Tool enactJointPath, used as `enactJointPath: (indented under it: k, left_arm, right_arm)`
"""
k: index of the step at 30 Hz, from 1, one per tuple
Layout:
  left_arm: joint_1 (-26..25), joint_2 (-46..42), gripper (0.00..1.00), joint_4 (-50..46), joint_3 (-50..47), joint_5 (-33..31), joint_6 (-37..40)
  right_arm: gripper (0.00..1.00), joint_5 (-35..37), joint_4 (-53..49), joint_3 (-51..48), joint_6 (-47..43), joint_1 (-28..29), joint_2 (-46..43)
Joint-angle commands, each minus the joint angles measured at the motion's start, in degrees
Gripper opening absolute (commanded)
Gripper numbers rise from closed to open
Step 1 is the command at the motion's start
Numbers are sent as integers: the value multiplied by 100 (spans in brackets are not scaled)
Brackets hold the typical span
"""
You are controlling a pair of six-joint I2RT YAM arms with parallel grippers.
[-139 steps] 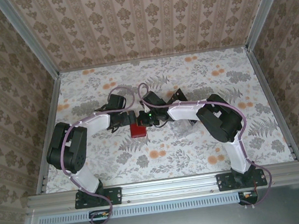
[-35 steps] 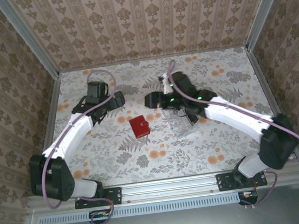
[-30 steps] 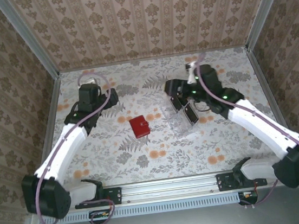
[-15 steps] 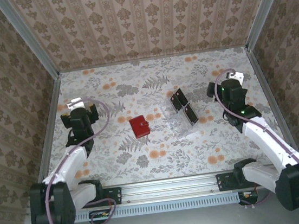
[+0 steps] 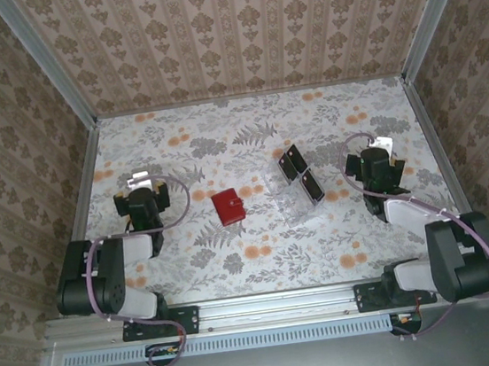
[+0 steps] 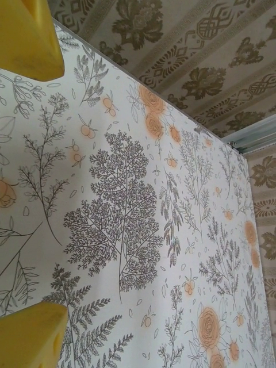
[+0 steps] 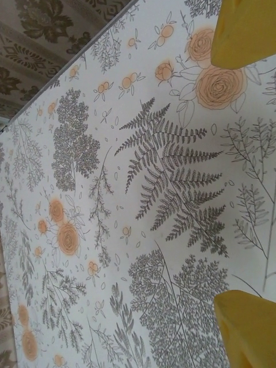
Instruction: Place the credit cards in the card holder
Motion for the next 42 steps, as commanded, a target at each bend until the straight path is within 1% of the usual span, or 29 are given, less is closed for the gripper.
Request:
enactJointPath:
  k: [1,4,5,6,7,8,9,11,12,13,15,16,22,27,37,42]
  left_arm:
    - [144,115,100,188,265,453,84]
    - [244,171,100,257,232,747,44]
    - [265,253,100,419,162,839,48]
    - [265,467,100,873,48,872,123]
    - [252,487,100,867,76,820,134]
    - [246,401,100,555,142,887,81]
    - [263,471,100,743,121,915,118]
    - [273,444,100,648,140,924,83]
    - [293,469,100,694,143,951,103]
    - [308,474,100,690,149,978,108]
    - [356,461,100,604,184,1052,57]
    - [401,459,100,565,201,1113,21]
    - [468,454,100,466,243,1228,-35]
    - [466,452,100,466,236,1232,-26]
    - [473,453,100,474,238,1232,-27]
    - [466,453,100,477,229,1229,-26]
  right_arm:
    - [100,-510,1314,-188,-305,-151,114]
    - [100,-829,2172,-415,-284,-301,317]
    - [100,-997,2362,-468,-282,-344,431]
    - [100,-1139,2611,-540,-297,-367,603]
    - [100,-1313,3045,-650,-394,-368,825]
    - [100,-1532,3087,-675,-460,-368,859]
    - [100,-1627,3195,-699,-491,-368,961]
    - [100,-1721,3940,-786,-542,-368,1430]
    - [100,-1831,3790,-717,-587,-368,1402]
    - [100,-1918,3178,-537,-609,-368,1252]
    - [100,-2080,3021,-323,-673,-368,1391]
    - [100,-2070,2707,-241,-685,-360,1335]
    - [100,-2011,2820,-283,-727,-321,1343]
    - [100,-1902,2704,-214,-834,-211,1340]
    - [100,-1962,2549,-100,-815,-244,1410]
    - [100,-1965,2640,-181,-821,-244,1365]
